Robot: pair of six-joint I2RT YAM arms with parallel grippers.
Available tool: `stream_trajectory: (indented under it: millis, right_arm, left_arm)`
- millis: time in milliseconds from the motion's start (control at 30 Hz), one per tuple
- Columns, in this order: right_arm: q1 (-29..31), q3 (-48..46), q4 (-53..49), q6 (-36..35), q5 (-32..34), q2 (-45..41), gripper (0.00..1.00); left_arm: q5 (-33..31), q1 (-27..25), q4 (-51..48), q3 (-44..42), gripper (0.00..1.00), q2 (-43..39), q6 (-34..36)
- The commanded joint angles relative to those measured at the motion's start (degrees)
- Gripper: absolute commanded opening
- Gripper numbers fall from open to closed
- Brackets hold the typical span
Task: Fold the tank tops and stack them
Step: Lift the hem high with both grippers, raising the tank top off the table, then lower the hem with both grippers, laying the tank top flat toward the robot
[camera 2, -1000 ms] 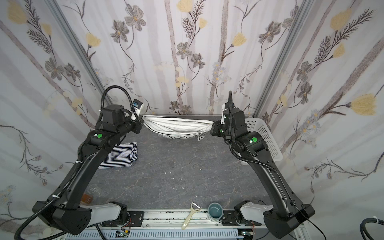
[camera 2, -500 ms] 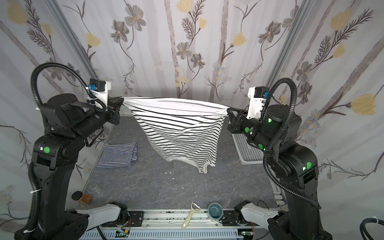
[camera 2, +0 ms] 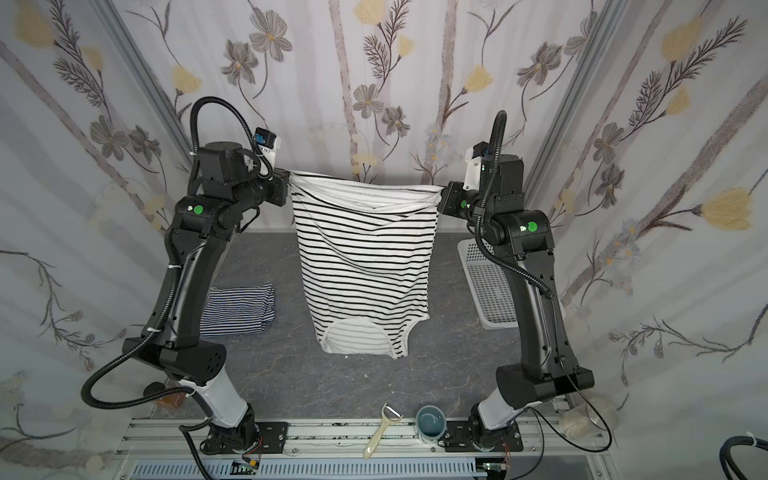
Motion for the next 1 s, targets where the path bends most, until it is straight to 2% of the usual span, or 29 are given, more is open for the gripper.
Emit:
stream_trajectory:
  millis: [0,67,200,300,367,467,567,667,733,833,967]
  right_arm:
    - [-2.94,5.79,3.72,-1.96,-6.16,5.22,0.00]
    - [-5.30,8.27,4.41,-0.98,-10.30,7.39,0.00]
    - [-7.01,8.29,7.51,-0.11,-13.94,6.41,0.00]
    - [-7.02,7.32,7.32,0.02,-15.10,5.37,0.00]
    - [-6.93,2.67,7.50,-0.37,-13.98,3.17,0.00]
    - [-7.02,-11.17,11.03,-0.93,-12.50,-2.74,0.00]
    - [-6.76,-33.08,21.92,1.13,-13.85,-13.19,0.00]
    - [-6.54,-50.99,28.07,2.17,-13.93,-21.65,0.00]
    - [-5.87,-60.13,29.31,3.03,-15.07,-25.88,0.00]
    - [-3.08,-72.08,30.01,3.72,-13.41,-32.58,0.00]
    - [0.09,-84.84,31.04,6.65,-12.84,-39.07,0.00]
  left_arm:
    - [-0.63,1.26,3.29,7.38,0.00,4.69,-1.81]
    - [-0.75,1.78,3.29,10.63,0.00,6.50,-1.97]
    - [-0.42,2.49,3.47,11.74,0.00,6.42,-1.91]
    - [0.77,3.52,3.53,9.45,0.00,4.57,-2.89]
    - [2.31,4.02,3.80,4.92,0.00,2.47,-3.13]
    - [3.18,4.21,6.22,-7.73,0.00,-2.45,-2.54]
    - [4.48,4.67,12.90,-27.15,0.00,-10.57,-1.42]
    - [6.01,4.62,15.50,-43.07,0.00,-17.10,0.74]
    - [6.41,4.71,15.68,-52.63,0.00,-21.01,2.47]
    - [7.50,4.75,15.90,-66.78,0.00,-27.63,5.07]
    - [6.99,4.73,15.90,-80.54,0.00,-33.88,7.94]
